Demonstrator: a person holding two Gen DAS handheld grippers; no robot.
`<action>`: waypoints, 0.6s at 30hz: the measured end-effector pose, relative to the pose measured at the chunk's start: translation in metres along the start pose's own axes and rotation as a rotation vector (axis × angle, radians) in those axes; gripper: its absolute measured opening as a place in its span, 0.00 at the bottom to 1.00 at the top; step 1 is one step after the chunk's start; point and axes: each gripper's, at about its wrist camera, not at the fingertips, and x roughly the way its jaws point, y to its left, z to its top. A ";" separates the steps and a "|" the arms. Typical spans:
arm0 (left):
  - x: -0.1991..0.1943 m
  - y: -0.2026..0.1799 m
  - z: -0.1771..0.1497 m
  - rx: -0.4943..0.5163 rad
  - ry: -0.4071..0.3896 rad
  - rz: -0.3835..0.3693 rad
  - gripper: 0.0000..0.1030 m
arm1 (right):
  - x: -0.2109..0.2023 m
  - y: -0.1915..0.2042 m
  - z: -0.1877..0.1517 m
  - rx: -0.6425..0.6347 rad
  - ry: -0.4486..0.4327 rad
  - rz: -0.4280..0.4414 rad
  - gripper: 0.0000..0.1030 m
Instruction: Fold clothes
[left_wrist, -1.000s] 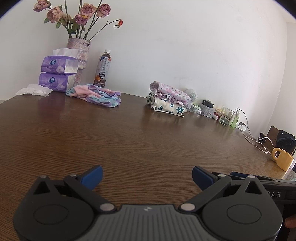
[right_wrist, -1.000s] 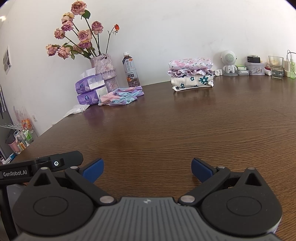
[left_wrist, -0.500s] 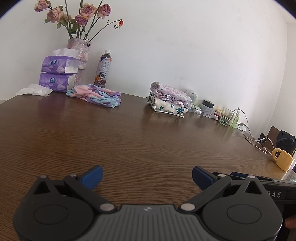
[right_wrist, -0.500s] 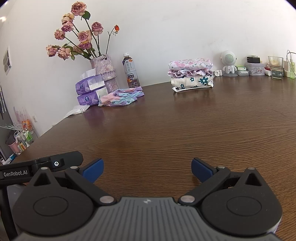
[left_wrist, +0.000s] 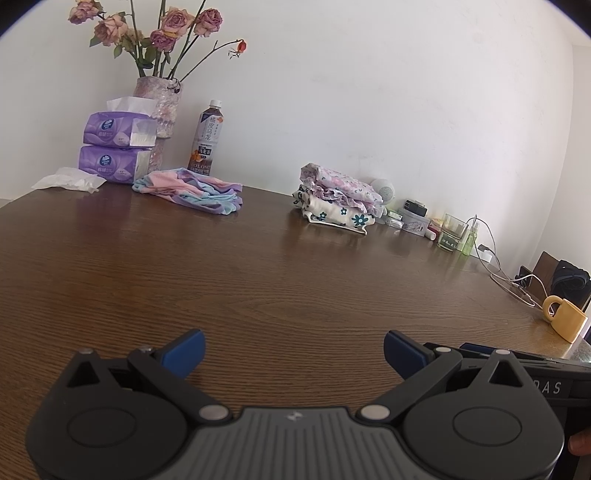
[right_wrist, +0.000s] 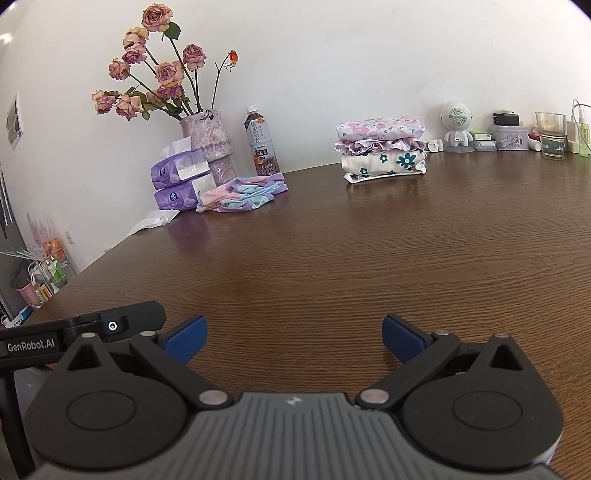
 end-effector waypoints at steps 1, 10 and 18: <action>0.000 0.000 0.000 0.000 0.000 0.001 1.00 | 0.000 0.000 0.000 0.000 0.000 0.000 1.00; 0.000 0.000 -0.001 0.000 -0.002 -0.001 1.00 | 0.000 0.000 0.000 0.000 -0.001 0.001 1.00; 0.000 -0.001 -0.002 0.002 -0.003 -0.001 1.00 | 0.000 0.000 0.000 0.000 -0.001 0.001 1.00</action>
